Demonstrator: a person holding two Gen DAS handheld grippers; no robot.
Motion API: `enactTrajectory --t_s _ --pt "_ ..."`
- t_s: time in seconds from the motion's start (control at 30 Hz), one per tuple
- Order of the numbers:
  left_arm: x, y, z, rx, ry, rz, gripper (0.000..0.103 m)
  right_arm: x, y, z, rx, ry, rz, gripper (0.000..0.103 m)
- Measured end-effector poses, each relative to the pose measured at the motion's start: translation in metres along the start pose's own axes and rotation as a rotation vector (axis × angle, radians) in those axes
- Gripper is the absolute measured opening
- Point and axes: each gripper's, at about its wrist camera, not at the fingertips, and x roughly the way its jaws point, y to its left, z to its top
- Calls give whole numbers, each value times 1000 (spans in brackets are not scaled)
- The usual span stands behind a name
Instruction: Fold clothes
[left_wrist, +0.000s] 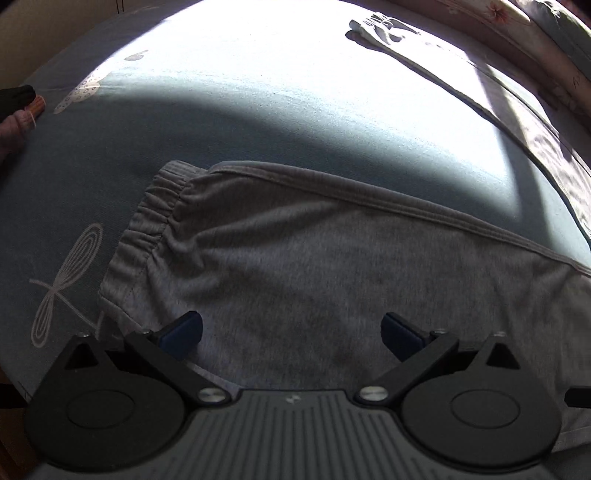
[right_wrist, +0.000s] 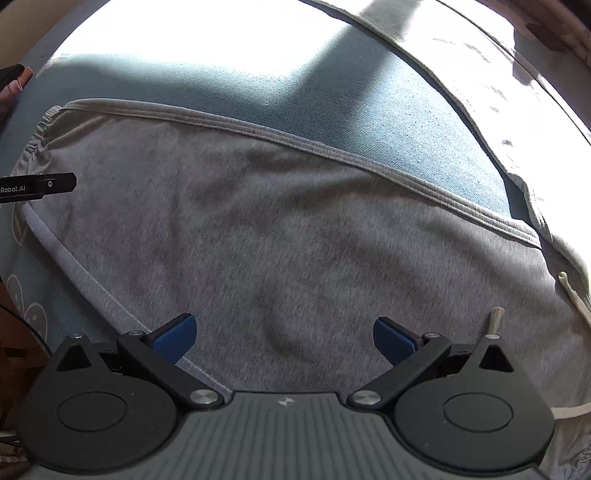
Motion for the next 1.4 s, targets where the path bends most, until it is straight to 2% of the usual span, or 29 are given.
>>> enactTrajectory --t_s 0.1,0.2,0.27,0.37,0.43,0.5,0.67,0.73,0.9,1.1,1.3,1.4 --pt "11 -6 -10 51 58 51 102 1 -4 -1 17 1 3 103" --pt "3 -16 -11 53 30 87 102 -2 -8 -4 13 -4 6 103" --pt "-6 -32 -10 93 7 73 102 -4 -12 -7 10 -9 5 103" --pt "-14 -65 -13 162 -6 -31 102 -5 -22 -12 30 -12 -9 103" --pt "-11 -85 -18 222 5 -55 102 -7 -30 -15 50 -14 -7 103" --pt "-1 -96 -27 262 43 -31 102 -11 -38 -20 63 -23 -11 103" --pt "-1 -99 -35 244 93 38 102 -18 -62 -37 96 -37 -30 103" --pt "-10 -112 -29 274 67 28 102 -20 -72 -46 108 -40 -38 103" --pt "-19 -160 -10 371 -20 -63 102 -25 -94 -66 138 -53 -58 103" --pt "-13 -223 -31 500 -40 -167 102 -33 -123 -92 161 -67 -83 103" --pt "-19 -250 -74 676 -59 -153 102 -25 -152 -127 118 -72 -162 103" --pt "-20 -253 -94 731 -54 -139 102 -16 -160 -143 78 -73 -197 103"
